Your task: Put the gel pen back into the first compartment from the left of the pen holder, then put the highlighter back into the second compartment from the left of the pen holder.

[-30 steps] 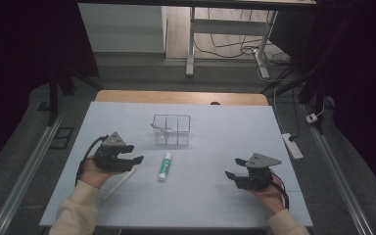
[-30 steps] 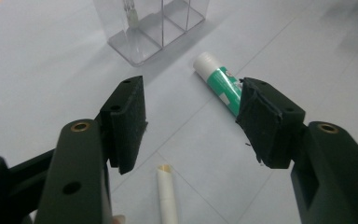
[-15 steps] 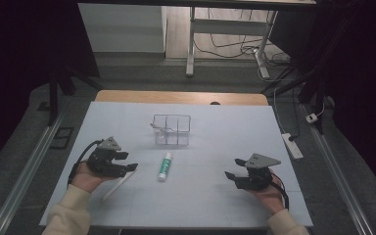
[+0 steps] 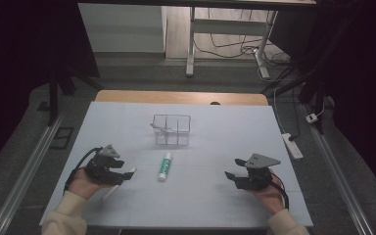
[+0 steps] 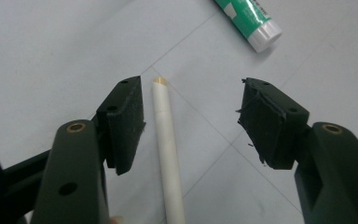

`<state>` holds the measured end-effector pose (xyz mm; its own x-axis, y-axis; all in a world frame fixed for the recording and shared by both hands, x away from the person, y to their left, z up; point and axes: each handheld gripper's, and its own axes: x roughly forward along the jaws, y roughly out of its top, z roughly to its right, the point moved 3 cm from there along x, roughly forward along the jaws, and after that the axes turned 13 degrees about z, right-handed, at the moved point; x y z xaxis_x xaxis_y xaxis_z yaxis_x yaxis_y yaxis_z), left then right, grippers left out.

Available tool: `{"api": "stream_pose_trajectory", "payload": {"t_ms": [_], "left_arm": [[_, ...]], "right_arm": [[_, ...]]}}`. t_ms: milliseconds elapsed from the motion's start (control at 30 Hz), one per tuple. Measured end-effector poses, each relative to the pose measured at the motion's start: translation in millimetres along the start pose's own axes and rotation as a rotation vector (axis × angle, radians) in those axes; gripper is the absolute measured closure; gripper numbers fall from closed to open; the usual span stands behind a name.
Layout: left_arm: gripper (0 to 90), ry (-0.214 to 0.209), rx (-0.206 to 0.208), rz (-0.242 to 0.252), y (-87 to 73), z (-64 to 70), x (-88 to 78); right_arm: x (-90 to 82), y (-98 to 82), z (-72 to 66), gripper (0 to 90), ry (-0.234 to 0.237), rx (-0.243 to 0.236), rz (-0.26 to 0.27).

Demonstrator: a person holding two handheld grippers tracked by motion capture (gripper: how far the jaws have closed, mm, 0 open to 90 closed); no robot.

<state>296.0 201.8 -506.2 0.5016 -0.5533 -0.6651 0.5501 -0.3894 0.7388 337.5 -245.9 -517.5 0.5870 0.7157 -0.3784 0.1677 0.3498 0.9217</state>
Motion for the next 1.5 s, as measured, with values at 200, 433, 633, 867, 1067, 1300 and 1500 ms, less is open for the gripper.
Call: {"api": "stream_pose_trajectory", "payload": {"t_ms": [200,433,633,867,1067,1300,1500], "left_arm": [[39.5,0.044,0.004,-0.053,-3.4,-1.3,8.1],[39.0,0.066,-0.005,-0.105,-7.4,-3.4,17.7],[38.6,0.071,-0.008,-0.143,-10.7,-4.7,22.8],[38.4,0.085,-0.018,-0.185,-16.9,-6.9,32.4],[45.4,0.085,-0.020,-0.205,-20.4,-8.7,36.8],[67.0,0.103,-0.017,-0.204,-20.3,-10.6,34.5],[77.8,0.102,0.009,-0.217,-19.0,-6.8,35.7]], "right_arm": [[0.4,-0.3,-0.2,36.4,0.001,-0.005,-0.004],[0.9,-0.7,-0.3,36.4,0.000,-0.005,-0.008],[0.3,-0.3,-0.1,36.4,0.001,-0.002,-0.002],[-0.6,0.1,0.5,36.4,-0.002,-0.002,0.000],[-1.1,0.2,1.4,36.4,-0.004,-0.001,-0.001],[-0.9,0.2,1.3,36.4,-0.002,0.000,0.000],[-0.9,0.3,0.8,36.4,-0.003,-0.002,0.000]]}}
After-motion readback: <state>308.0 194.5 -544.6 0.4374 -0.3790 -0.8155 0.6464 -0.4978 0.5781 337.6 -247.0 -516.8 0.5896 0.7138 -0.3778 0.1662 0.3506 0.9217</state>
